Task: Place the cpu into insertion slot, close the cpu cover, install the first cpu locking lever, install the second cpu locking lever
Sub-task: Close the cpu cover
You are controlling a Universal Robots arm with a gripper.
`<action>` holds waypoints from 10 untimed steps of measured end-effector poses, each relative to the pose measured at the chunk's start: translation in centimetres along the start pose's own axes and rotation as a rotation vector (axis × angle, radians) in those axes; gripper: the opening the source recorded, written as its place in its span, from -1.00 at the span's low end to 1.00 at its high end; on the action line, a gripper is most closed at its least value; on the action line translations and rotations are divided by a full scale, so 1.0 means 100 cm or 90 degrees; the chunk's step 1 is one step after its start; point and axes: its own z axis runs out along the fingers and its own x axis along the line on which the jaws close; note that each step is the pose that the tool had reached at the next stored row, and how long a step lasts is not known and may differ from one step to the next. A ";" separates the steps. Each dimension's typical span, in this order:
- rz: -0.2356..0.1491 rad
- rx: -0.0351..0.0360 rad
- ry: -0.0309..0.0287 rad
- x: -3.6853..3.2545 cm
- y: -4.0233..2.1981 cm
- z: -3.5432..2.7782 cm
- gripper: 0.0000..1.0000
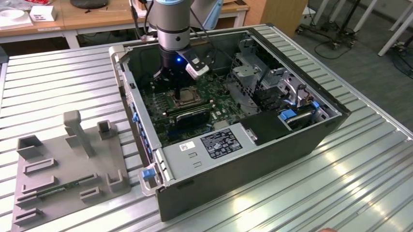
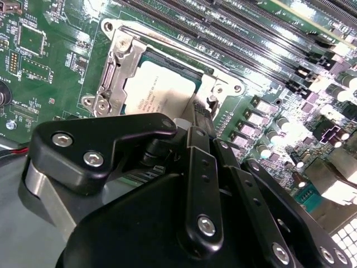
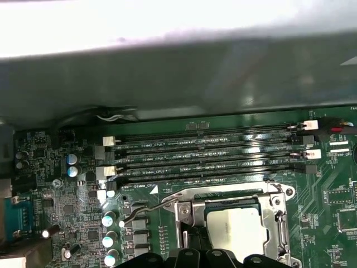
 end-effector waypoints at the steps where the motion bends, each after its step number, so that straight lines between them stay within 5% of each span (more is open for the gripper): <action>1: 0.000 -0.0002 -0.0001 0.0000 0.0001 0.0006 -0.79; 10: 0.000 0.0001 0.0001 0.0003 -0.0001 0.0044 -0.79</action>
